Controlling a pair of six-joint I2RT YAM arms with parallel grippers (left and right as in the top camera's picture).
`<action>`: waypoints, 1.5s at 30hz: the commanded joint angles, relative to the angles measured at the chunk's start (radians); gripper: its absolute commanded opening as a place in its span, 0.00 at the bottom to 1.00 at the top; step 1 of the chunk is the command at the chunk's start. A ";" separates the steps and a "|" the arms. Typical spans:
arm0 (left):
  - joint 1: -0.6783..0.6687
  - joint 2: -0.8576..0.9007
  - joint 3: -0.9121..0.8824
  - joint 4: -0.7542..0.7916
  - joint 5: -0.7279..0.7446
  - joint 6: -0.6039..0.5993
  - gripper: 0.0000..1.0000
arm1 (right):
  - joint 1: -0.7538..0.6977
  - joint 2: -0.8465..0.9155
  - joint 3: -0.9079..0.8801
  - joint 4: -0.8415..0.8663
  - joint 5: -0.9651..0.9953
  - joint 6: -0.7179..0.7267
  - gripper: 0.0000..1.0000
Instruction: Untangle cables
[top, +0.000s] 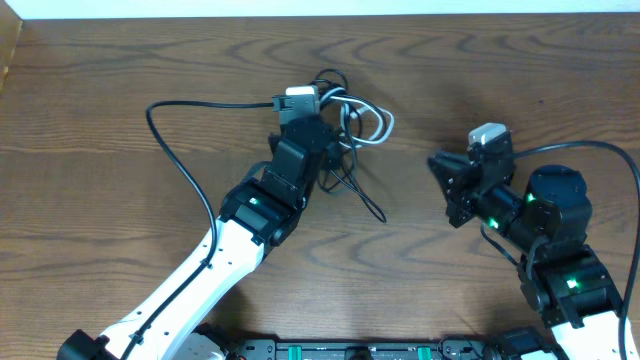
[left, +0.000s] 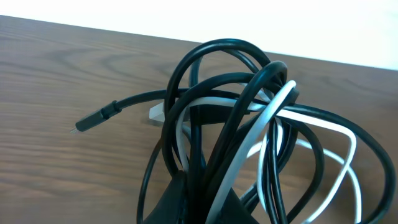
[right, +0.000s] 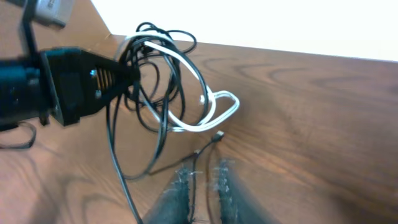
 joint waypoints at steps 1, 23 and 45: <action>-0.002 -0.007 0.024 0.006 0.214 0.010 0.07 | -0.005 0.032 0.008 0.000 0.021 -0.013 0.44; -0.003 -0.007 0.024 0.005 0.611 0.024 0.08 | -0.005 0.256 0.008 0.147 -0.040 -0.066 0.64; -0.001 -0.007 0.024 0.005 0.004 0.059 0.08 | -0.005 0.165 0.008 0.031 -0.231 -0.044 0.01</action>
